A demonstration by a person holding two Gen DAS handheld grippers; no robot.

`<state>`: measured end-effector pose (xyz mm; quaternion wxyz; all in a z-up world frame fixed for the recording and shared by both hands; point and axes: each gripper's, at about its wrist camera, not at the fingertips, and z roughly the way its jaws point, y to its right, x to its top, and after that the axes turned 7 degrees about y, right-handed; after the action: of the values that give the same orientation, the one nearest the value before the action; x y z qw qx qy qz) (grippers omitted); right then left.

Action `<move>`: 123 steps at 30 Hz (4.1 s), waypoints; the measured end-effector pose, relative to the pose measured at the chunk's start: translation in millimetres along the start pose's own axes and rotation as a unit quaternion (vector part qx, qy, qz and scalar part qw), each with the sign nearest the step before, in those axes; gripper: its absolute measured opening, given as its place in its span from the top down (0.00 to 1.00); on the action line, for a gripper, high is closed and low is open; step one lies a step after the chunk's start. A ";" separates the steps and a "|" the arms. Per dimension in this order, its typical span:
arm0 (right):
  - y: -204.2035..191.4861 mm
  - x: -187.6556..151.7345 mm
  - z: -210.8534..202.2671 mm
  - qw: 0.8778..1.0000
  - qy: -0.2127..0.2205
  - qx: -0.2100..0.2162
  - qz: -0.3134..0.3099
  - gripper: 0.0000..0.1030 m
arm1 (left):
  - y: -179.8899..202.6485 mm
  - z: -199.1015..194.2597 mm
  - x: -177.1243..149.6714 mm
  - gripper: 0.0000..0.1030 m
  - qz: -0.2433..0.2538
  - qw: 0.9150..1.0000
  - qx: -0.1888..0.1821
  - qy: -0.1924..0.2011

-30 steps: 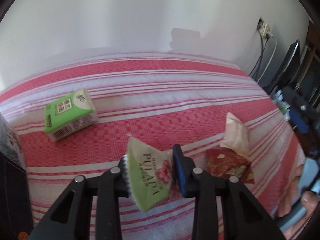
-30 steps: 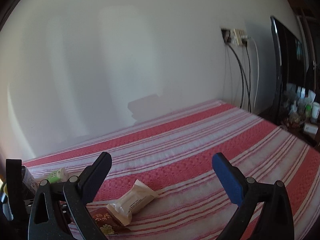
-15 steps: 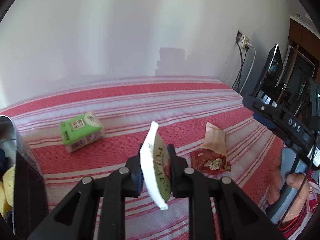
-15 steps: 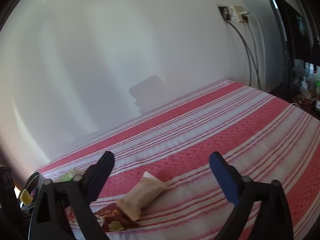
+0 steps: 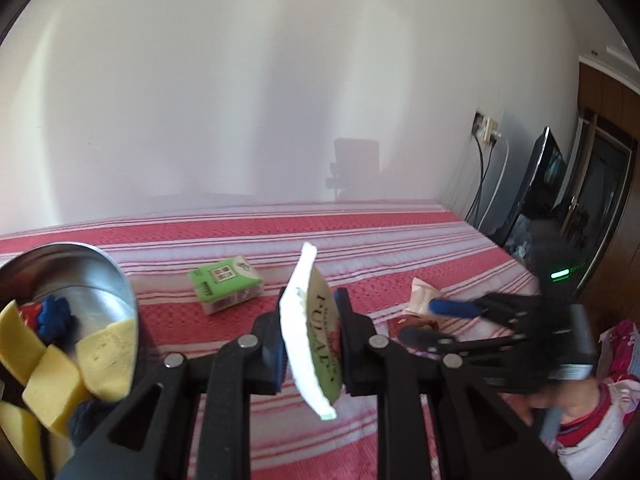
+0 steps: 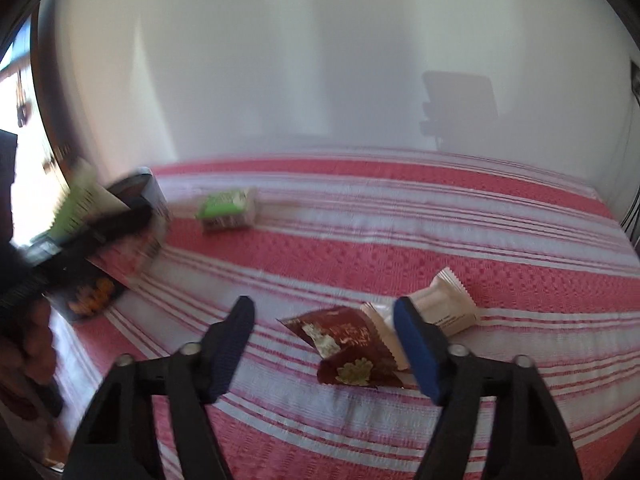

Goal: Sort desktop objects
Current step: 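Grasp the brown snack packet with the right tool while the left tool holds the pink packet, then carry the pink packet and red wrapper over the metal pan with both tools, then open both tools to drop the pink packet and red wrapper into the pan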

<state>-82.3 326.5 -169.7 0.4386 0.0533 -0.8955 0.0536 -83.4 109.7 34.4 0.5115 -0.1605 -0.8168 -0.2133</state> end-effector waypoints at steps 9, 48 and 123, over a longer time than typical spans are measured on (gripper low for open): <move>-1.8 -14.6 21.2 0.998 -0.050 -0.027 -0.024 0.60 | -16.8 -30.9 -9.0 0.82 -0.017 0.999 0.030 0.002; -123.6 22.3 -79.5 0.976 0.167 0.133 0.039 0.64 | -71.5 -96.1 -6.6 0.82 -0.028 0.989 0.137 0.040; -222.5 57.7 3.5 0.975 0.182 0.126 0.030 0.31 | -201.4 -90.8 -18.5 0.22 -0.107 0.940 0.324 -0.003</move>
<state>-88.5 103.3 -115.2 0.5824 0.0710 -0.7876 0.1883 -102.7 -110.4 15.6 0.5078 0.1016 -0.8554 0.0101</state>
